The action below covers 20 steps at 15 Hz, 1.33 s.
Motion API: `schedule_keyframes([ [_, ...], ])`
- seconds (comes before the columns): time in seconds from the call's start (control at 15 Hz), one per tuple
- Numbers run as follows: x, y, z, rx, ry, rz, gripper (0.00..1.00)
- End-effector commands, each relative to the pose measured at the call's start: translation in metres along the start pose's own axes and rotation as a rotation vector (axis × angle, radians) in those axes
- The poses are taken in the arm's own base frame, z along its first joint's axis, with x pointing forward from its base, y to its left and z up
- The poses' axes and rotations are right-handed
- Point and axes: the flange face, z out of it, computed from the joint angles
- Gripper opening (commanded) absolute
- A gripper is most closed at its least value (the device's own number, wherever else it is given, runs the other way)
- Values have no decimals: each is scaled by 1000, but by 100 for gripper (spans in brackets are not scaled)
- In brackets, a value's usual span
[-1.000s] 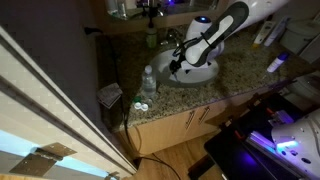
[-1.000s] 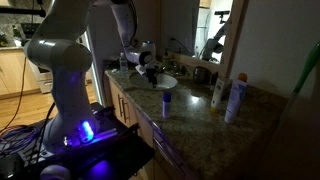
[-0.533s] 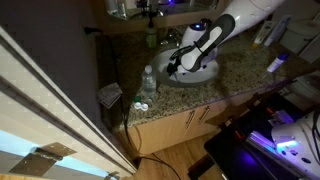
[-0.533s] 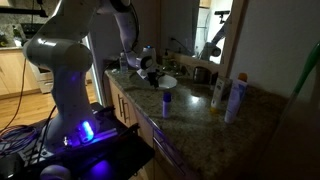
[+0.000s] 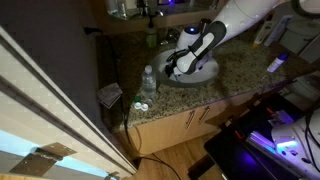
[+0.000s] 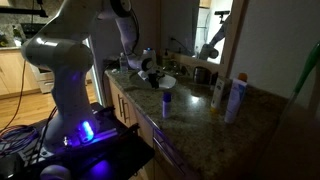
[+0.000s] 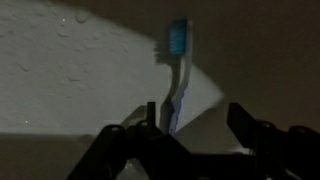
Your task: Remove the toothbrush from the silver cup and place it on the left side of the counter, place the toothpaste inside the silver cup
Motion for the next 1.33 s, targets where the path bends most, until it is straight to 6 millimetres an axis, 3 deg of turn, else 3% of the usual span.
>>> schedule_keyframes([
  [0.0,5,-3,5,-19,-4,8,45],
  [0.4,6,-5,5,-32,-8,21,2],
  [0.67,12,-9,-5,-23,-10,44,2],
  [1.07,33,-27,-69,15,-46,50,2],
  [1.13,32,-11,-77,43,-53,42,2],
  [1.27,35,-13,-101,73,-54,32,2],
])
